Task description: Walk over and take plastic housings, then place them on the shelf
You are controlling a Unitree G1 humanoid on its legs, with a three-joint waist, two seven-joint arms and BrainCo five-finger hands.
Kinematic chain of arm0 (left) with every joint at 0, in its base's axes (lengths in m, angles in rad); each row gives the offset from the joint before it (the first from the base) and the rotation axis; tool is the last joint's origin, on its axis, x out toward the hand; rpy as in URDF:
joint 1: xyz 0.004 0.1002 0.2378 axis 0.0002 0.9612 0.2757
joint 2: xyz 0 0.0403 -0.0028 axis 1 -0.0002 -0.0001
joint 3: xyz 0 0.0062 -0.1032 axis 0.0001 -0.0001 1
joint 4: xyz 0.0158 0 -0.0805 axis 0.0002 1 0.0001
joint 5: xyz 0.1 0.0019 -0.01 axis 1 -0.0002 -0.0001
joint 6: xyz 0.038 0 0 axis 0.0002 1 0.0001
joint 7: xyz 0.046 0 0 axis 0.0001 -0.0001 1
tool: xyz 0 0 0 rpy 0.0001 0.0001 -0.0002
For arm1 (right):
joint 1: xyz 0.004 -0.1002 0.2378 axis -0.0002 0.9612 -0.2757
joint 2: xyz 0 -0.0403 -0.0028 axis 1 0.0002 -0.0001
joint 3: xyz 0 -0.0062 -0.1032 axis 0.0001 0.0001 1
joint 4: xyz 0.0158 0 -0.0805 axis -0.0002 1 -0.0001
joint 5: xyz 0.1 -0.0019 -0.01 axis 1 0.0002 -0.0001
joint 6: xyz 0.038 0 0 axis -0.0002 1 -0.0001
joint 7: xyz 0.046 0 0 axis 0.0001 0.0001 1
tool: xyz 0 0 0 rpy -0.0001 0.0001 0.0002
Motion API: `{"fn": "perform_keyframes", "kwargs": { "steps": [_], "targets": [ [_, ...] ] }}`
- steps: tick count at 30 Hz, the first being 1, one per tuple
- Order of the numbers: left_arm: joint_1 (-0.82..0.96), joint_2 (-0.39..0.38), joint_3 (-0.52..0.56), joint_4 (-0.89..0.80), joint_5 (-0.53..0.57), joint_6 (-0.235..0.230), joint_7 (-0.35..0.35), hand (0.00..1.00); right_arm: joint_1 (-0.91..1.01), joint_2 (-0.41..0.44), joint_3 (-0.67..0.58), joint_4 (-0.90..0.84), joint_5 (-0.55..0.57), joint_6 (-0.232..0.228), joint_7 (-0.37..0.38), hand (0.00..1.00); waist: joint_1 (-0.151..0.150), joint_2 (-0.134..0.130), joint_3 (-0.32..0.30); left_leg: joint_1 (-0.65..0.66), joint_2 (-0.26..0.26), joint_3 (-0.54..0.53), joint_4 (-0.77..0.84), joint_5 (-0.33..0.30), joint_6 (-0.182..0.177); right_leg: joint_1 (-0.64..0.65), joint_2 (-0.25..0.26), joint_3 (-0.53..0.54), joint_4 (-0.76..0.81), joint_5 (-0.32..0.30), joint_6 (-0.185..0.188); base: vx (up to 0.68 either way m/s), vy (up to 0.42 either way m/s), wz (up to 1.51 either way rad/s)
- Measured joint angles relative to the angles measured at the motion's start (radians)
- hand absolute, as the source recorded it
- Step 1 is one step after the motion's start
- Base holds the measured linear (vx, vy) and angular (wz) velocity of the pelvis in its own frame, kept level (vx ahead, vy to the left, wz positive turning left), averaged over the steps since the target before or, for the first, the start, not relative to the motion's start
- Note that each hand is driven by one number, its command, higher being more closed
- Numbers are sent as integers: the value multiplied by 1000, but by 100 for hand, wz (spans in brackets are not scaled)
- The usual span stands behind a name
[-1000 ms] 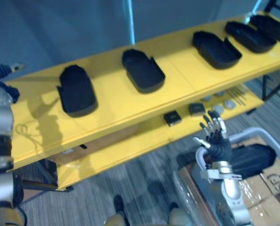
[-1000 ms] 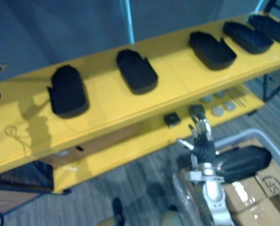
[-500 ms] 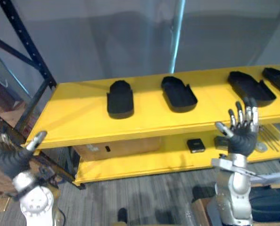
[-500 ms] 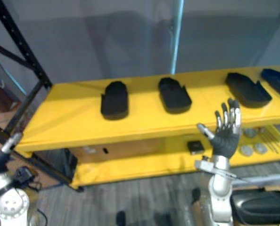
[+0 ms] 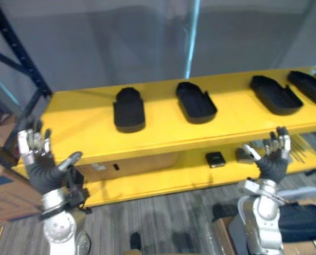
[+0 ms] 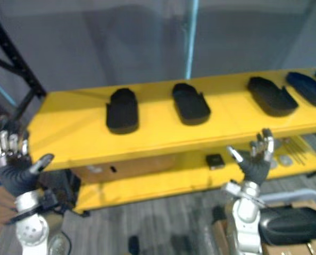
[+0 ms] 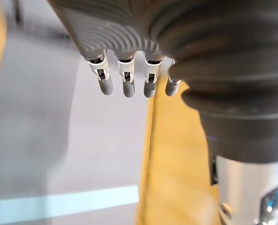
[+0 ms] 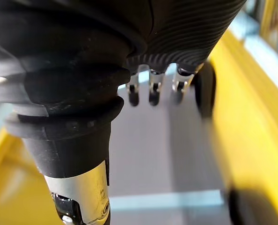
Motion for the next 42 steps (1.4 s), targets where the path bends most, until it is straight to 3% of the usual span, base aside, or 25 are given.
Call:
{"fn": "perform_keyframes", "kwargs": {
  "steps": [5, 7, 10, 13, 16, 17, 18, 19, 21, 24, 26, 29, 31, 33, 36, 37, 38, 40, 41, 42],
  "targets": [
    [-135, -5, -269, 65, -19, 50, 7, 0, 208, 40, -67, -171, 27, -14, -42, 0, -99, -19, 10, 67, 50, 182, 0, -41, -25, -47, 35, 158, -14, 21, -7, 9, -28, -107],
    [-207, -24, -383, 114, -18, 95, 35, 0, 305, 88, -72, -215, 46, -39, -48, 0, -140, -24, 12, 104, 73, 260, 0, -55, -42, -49, 48, 196, -31, 42, 3, 17, -38, -93],
    [-249, -64, -517, 144, -9, 153, 49, 0, 408, 159, -60, -230, 76, -61, -19, 0, -169, -19, 7, 144, 99, 323, 0, -68, -60, -49, 62, 231, -31, 50, -1, 78, -44, -60],
    [-239, -98, -585, 150, -9, 219, 41, 0, 423, 178, -17, -232, 86, -102, 41, 0, -174, -13, -2, 164, 111, 354, 2, -73, -67, -48, 75, 252, -30, 53, -1, 88, -32, -28],
    [-217, -91, -564, 151, -9, 271, 46, 0, 382, 163, 60, -236, 85, -116, 97, 0, -155, -17, -4, 172, 117, 324, 46, -90, -72, -54, 94, 283, -13, 55, 1, 62, -19, -32],
    [-190, -91, -535, 147, -9, 283, 56, 0, 344, 134, 96, -237, 85, -116, 122, 0, -109, -19, -5, 151, 132, 214, 123, -156, -59, -78, 108, 328, 2, 54, 1, 13, 4, -105],
    [-154, -89, -502, 132, -10, 293, 69, 0, 283, 79, 125, -237, 86, -114, 141, 0, -63, 3, 3, 115, 146, 72, 206, -244, -58, -93, 128, 369, 6, 54, 1, -36, 65, -125],
    [-108, -85, -456, 118, -12, 300, 68, 0, 216, 21, 151, -232, 88, -109, 146, 0, -47, 22, 12, 84, 146, -25, 271, -315, -78, -105, 135, 393, 11, 51, 9, -44, 99, -84],
    [-49, -62, -386, 97, -13, 299, 64, 0, 142, -18, 178, -201, 99, -104, 143, 0, -25, 26, 17, 46, 132, -40, 340, -363, -87, -134, 121, 407, 24, 51, 18, -113, 141, -26],
    [-6, 1, -286, 77, -15, 229, 61, 0, 72, -25, 215, -125, 104, -102, 117, 0, 25, -2, 24, -22, 93, -49, 377, -383, -87, -180, 82, 420, 8, 62, 40, -126, 130, -2],
    [-3, 10, -267, 72, -10, 182, 66, 0, 37, -32, 227, -77, 104, -102, 91, 0, 39, -18, 39, -59, 68, -84, 394, -388, -78, -190, 65, 416, -7, 77, 38, -54, 99, 16],
    [-11, 10, -268, 68, -8, 140, 61, 0, 12, -35, 225, -38, 125, -103, 52, 0, 42, 3, 62, -108, 65, -148, 501, -428, -57, -187, 68, 399, 8, 91, 44, 28, 100, 7],
    [-49, 4, -286, 51, 9, 112, 48, 0, 24, -31, 225, -38, 153, -109, 21, 0, 42, 32, 97, -115, 63, -201, 578, -483, -53, -190, 83, 405, 53, 91, 44, 27, 146, -29],
    [-81, 6, -293, 30, 30, 107, 17, 0, 74, -9, 220, -39, 154, -113, 10, 0, 42, 33, 133, -76, 58, -192, 615, -521, -38, -190, 92, 430, 111, 91, 44, -45, 191, -57],
    [-64, 12, -278, 20, 69, 109, 0, 0, 174, 28, 203, -54, 158, -131, 80, 0, 51, 9, 151, -18, 51, -94, 666, -579, 9, -189, 71, 376, 140, 115, 52, -156, 184, -94],
    [-41, 15, -255, 20, 73, 117, 0, 0, 176, 25, 191, -54, 168, -136, 132, 0, 46, 13, 147, -12, 58, -51, 665, -591, 37, -181, 57, 331, 75, 182, 18, -288, 175, -117],
    [-37, 13, -241, 19, 74, 118, 0, 0, 167, 21, 189, -56, 174, -141, 148, 0, 49, 25, 151, -10, 74, -23, 662, -588, 45, -187, 53, 301, 84, 173, -1, -222, 129, -98],
    [-24, 23, -165, 20, 75, 140, -1, 0, 105, -4, 213, -53, 173, -153, 174, 0, 62, 27, 153, 9, 89, 41, 640, -562, 60, -205, 34, 159, 268, 66, -41, -145, 108, -79],
    [-18, 24, -155, 20, 71, 145, -2, 0, 86, -9, 219, -50, 173, -153, 175, 0, 65, 27, 153, 15, 90, 48, 635, -556, 60, -204, 27, 141, 294, 48, -46, -101, 26, -77],
    [6, 26, -97, 28, 49, 160, -15, 0, 10, -24, 238, -18, 185, -149, 178, 0, 75, 28, 151, 29, 99, 89, 608, -531, 53, -203, -7, 69, 386, -8, -85, -98, -7, -59]
  ]
}}
